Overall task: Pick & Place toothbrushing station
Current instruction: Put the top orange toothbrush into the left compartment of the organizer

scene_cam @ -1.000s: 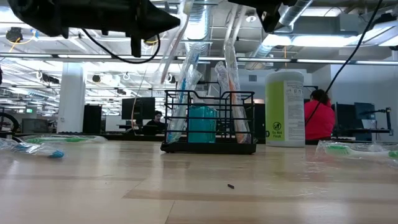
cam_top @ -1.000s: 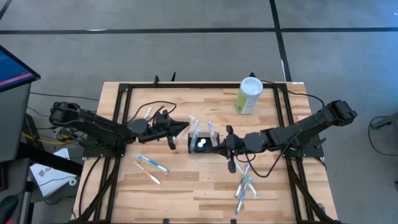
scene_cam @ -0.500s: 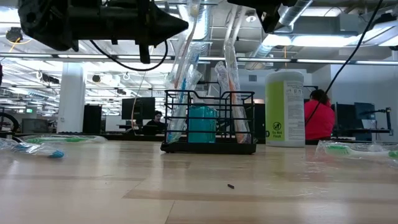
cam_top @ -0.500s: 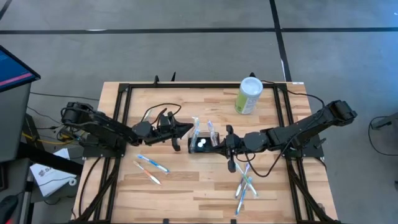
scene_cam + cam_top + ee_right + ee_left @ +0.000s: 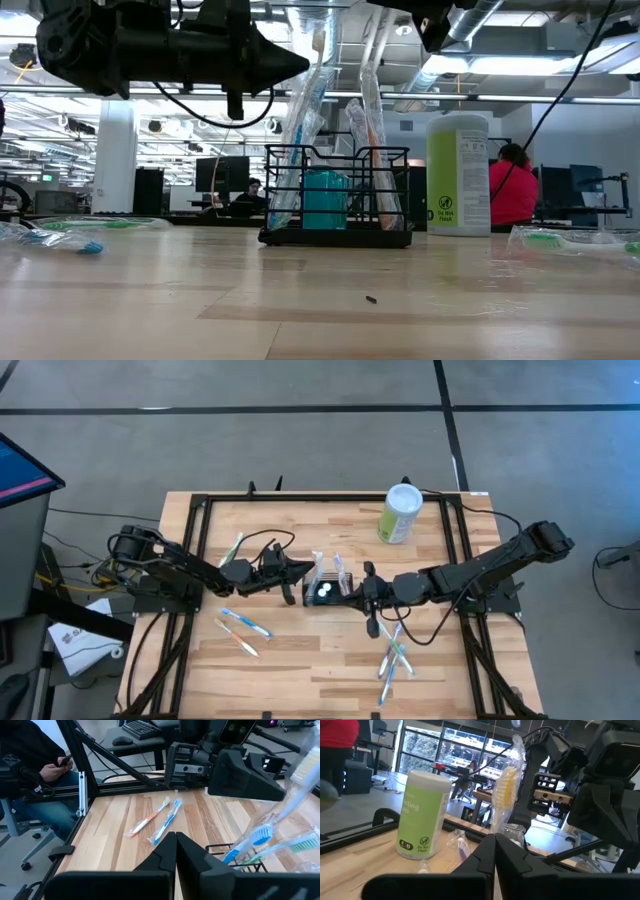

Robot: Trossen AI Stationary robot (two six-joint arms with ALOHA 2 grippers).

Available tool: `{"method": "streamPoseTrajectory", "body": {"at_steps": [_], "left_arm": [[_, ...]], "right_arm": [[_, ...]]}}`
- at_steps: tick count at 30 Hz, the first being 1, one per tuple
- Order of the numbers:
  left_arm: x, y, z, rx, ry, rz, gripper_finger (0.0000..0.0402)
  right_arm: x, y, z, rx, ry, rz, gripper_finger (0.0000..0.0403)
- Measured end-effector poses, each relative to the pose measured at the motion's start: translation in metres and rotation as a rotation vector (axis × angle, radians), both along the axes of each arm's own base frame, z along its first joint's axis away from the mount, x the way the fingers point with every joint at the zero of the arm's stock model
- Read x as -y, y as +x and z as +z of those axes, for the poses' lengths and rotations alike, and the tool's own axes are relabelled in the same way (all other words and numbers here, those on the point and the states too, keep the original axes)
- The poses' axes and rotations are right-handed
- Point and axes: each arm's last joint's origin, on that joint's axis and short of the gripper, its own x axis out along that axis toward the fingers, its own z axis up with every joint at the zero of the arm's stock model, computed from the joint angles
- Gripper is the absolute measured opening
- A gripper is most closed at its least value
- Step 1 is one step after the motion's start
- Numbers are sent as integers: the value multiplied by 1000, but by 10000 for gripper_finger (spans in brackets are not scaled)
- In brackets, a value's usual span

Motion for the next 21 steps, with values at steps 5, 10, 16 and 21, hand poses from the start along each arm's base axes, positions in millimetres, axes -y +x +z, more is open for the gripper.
{"method": "streamPoseTrajectory", "body": {"at_steps": [5,10,16,21], "left_arm": [[1,0,0,-1,0,-3,0],[3,0,-2,-22,-3,16,0],[6,-9,-13,-53,-32,35,0],[10,-17,-21,-79,-61,59,0]], "right_arm": [[0,0,0,-2,-1,0,0],[0,0,0,-3,-1,0,0],[-1,0,0,-3,-1,4,0],[-1,0,0,-3,-1,4,0]]}}
